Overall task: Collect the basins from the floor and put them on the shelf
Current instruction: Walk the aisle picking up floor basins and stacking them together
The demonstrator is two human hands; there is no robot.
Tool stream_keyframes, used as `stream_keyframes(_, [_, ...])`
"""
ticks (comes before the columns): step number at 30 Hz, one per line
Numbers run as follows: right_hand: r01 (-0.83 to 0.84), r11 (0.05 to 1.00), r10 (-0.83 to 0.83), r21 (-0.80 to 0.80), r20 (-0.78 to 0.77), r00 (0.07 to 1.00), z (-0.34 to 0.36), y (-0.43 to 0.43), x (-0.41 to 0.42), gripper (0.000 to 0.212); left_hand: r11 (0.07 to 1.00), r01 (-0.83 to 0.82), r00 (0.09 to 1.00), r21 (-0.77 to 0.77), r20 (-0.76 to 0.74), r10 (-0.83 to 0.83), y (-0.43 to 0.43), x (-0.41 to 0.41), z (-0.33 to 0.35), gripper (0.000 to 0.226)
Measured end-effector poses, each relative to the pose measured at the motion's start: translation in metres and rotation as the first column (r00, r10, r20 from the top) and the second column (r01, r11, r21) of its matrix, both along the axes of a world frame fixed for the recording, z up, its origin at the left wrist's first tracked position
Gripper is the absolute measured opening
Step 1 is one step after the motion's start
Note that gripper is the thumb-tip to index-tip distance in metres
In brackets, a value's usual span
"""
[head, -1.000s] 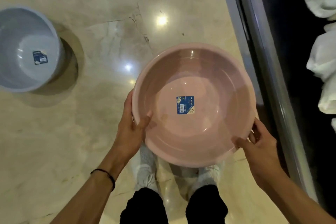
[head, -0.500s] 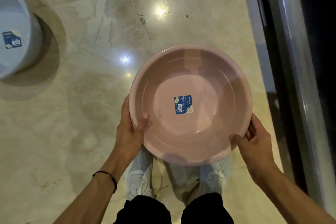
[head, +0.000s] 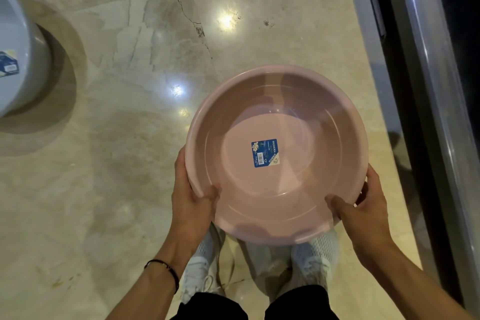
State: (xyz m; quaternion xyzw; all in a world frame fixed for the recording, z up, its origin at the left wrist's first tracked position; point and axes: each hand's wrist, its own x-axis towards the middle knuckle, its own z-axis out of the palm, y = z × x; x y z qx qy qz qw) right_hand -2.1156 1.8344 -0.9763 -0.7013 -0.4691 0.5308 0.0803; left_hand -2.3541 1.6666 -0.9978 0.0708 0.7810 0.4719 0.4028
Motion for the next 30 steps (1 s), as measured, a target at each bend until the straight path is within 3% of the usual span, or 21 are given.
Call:
stream_keyframes(5, [0.039,0.998,-0.04,-0.043,-0.03,0.999,0.034,-0.004,0.005,0.094,0.998,-0.018,0.999,-0.053,0.041,0.021,-0.005,-0.001,0.026,0.096])
stream_keyframes(11, [-0.003,0.997,0.001,-0.071,-0.029,1.0,0.11,-0.003,0.003,0.102,0.995,-0.083,0.994,-0.049,0.065,0.086,-0.019,0.002,0.109,0.096])
stream_keyframes(15, [-0.036,0.999,0.035,-0.011,-0.041,0.999,0.177,-0.005,-0.011,0.108,0.987,-0.149,0.989,-0.064,0.006,0.149,-0.023,-0.011,0.19,0.097])
stream_keyframes(21, [-0.009,0.993,0.022,0.115,-0.118,0.993,0.283,-0.01,-0.022,0.1,0.991,-0.132,0.99,-0.026,-0.061,0.13,-0.023,-0.035,0.318,0.099])
stream_keyframes(30, [0.067,0.988,-0.03,0.139,-0.253,0.967,0.489,0.003,-0.061,0.095,0.987,-0.152,0.984,0.055,-0.081,0.156,-0.012,-0.066,0.534,0.102])
